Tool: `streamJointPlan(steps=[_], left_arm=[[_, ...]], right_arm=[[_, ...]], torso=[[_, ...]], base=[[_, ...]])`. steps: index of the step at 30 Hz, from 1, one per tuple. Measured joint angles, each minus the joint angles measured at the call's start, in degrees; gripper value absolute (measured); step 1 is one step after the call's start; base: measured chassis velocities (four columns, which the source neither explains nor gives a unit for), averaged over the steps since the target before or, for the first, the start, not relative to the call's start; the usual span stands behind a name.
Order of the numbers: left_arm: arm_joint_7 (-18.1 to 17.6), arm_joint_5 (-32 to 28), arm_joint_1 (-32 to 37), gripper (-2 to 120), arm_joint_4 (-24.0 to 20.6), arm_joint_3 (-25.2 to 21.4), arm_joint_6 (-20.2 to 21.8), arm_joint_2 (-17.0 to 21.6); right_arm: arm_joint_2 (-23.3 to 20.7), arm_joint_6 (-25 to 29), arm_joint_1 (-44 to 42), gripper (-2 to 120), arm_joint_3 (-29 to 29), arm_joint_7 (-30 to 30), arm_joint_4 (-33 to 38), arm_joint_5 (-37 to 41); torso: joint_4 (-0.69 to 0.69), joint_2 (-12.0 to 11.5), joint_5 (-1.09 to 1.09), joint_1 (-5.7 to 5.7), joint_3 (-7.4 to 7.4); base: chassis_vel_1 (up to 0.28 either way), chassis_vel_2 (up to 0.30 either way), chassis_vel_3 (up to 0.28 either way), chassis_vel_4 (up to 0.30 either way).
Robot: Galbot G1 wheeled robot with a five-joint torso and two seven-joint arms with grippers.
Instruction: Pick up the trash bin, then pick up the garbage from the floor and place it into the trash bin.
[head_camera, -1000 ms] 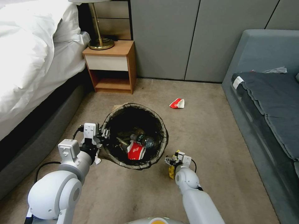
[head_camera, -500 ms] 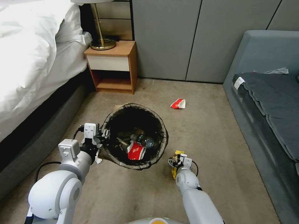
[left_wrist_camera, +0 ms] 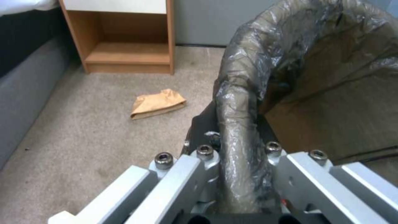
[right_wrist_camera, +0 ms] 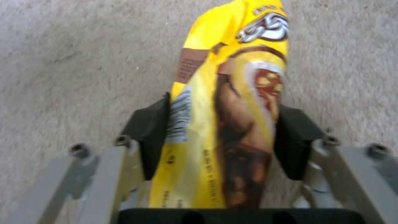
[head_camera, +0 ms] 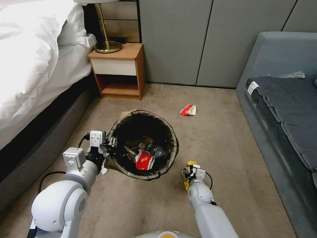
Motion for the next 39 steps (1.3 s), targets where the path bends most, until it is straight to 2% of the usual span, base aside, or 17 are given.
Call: streamJointPlan(steps=[1,4,7,8,9,15,20,21,24,25,28,29,31,32,35,36,39], left_arm=[[0.0,0.0,0.0,3,0.0,0.0,0.0,0.0],[0.1,0.1,0.0,3,0.1,0.0,0.0,0.0],[0.1,0.1,0.0,3,0.1,0.1,0.0,0.1],[0.2,0.1,0.0,3,0.2,0.2,0.0,0.1],[0.2,0.1,0.0,3,0.2,0.2,0.0,0.1],[0.2,0.1,0.0,3,0.2,0.4,0.0,0.4],[0.3,-0.1,0.2,3,0.2,0.4,0.0,0.7],[0.3,-0.1,0.2,3,0.2,0.4,0.0,0.7],[0.4,-0.2,0.4,3,0.2,0.1,0.0,0.9],[0.4,-0.2,0.4,3,0.2,0.1,0.0,0.9],[0.4,-0.3,0.4,3,0.1,0.0,0.0,0.9],[0.4,-0.3,0.4,3,0.1,0.0,0.0,0.9],[0.5,-0.3,0.5,3,-0.1,0.0,0.0,0.7],[0.5,-0.3,0.5,3,-0.1,0.0,0.0,0.7],[0.5,-0.3,0.8,3,-0.7,0.0,0.0,0.6],[0.5,-0.3,0.8,3,-0.7,0.0,0.0,0.6],[0.5,-0.2,1.1,3,-1.2,0.0,0.0,0.5]], right_arm=[[0.0,0.0,0.0,53,0.0,0.0,0.0,0.0],[-0.1,-0.1,-1.0,38,-0.4,0.0,1.6,-0.4],[-0.3,-0.2,-1.4,32,-0.5,0.0,2.3,-0.6],[-0.3,-0.2,-1.8,23,-0.7,0.0,3.0,-1.0],[-0.3,-0.2,-1.8,23,-0.7,0.0,3.0,-1.0],[-1.3,0.6,-3.6,1,-1.3,-0.2,7.6,-3.8],[-4.9,1.0,-8.3,0,-2.6,-2.0,16.9,-4.8],[-4.9,1.0,-8.3,0,-2.6,-2.0,16.9,-4.8],[-8.8,0.9,-13.3,0,-2.6,-6.1,28.6,-4.7],[-8.8,0.9,-13.3,0,-2.6,-6.1,28.6,-4.7],[-11.7,0.4,-18.2,0,-1.8,-9.9,40.1,-4.3],[-11.7,0.4,-18.2,0,-1.8,-9.9,40.1,-4.3],[-13.3,0.1,-21.6,0,-1.4,-11.3,47.7,-3.8],[-13.3,0.1,-21.6,0,-1.4,-11.3,47.7,-3.8],[-14.7,-0.1,-26.6,0,-1.0,-13.4,56.9,-3.4],[-14.7,-0.1,-26.6,0,-1.0,-13.4,56.9,-3.4],[-15.1,0.4,-30.7,0,-0.4,-15.3,63.2,-3.5]], torso=[[0.00,0.0,0.00,0.00,0.00],[0.03,0.0,0.03,0.00,0.00],[0.03,0.0,0.02,0.00,0.00],[0.03,0.0,0.02,0.00,0.00],[0.03,0.0,0.02,0.00,0.00],[0.04,0.0,0.01,0.00,-0.01],[0.04,0.0,0.01,0.00,-0.01],[0.04,0.0,0.01,0.00,-0.01],[0.04,0.0,0.00,0.00,-0.01],[0.04,0.0,0.00,0.00,-0.01],[0.04,0.0,0.00,0.00,-0.02],[0.04,0.0,0.00,0.00,-0.02],[0.04,0.0,0.01,0.00,-0.02],[0.04,0.0,0.01,0.00,-0.02],[0.04,0.0,0.01,0.00,-0.02],[0.04,0.0,0.01,0.00,-0.02],[0.04,0.0,0.01,0.00,-0.02]], base=[[0.000,0.000,0.000,0.000],[0.000,0.000,0.000,0.000],[0.000,0.000,0.000,0.000],[0.000,0.000,0.000,0.000],[0.000,0.000,0.000,0.000],[0.000,0.000,0.000,0.000],[0.000,0.000,0.000,0.000],[0.000,0.000,0.000,0.000],[0.000,0.000,0.000,0.000],[0.000,0.000,0.000,0.000],[0.000,0.000,0.000,0.000],[0.000,0.000,0.000,0.000],[0.000,0.000,0.000,0.000],[0.000,0.000,0.000,0.000],[0.000,0.000,0.000,0.000],[0.000,0.000,0.000,0.000],[0.000,0.000,0.000,0.000]])
